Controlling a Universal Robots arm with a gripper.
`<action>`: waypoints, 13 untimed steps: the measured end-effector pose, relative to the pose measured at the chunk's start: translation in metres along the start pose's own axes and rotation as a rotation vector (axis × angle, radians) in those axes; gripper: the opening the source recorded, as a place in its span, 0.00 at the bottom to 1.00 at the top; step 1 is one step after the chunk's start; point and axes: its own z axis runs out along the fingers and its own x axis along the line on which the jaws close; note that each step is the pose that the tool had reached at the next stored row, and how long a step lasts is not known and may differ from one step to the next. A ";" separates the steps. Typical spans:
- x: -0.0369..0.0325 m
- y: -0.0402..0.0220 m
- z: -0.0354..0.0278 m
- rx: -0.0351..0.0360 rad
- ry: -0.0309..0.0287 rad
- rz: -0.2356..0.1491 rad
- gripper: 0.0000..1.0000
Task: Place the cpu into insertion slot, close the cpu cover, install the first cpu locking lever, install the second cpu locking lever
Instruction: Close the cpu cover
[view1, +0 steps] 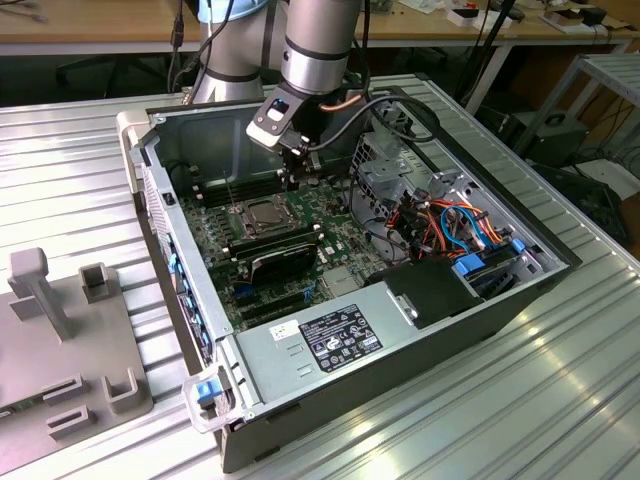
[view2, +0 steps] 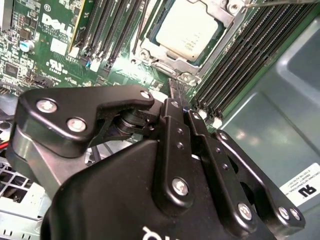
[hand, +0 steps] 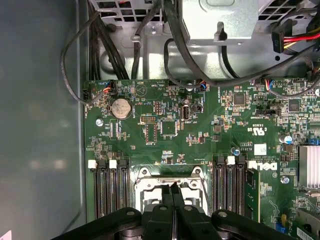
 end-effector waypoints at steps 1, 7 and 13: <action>0.0000 -0.0021 0.0000 0.0000 0.0001 0.000 0.11; -0.0003 -0.0153 0.0005 0.0000 0.0011 0.000 0.11; -0.0004 -0.0199 0.0016 0.0001 0.0027 0.000 0.11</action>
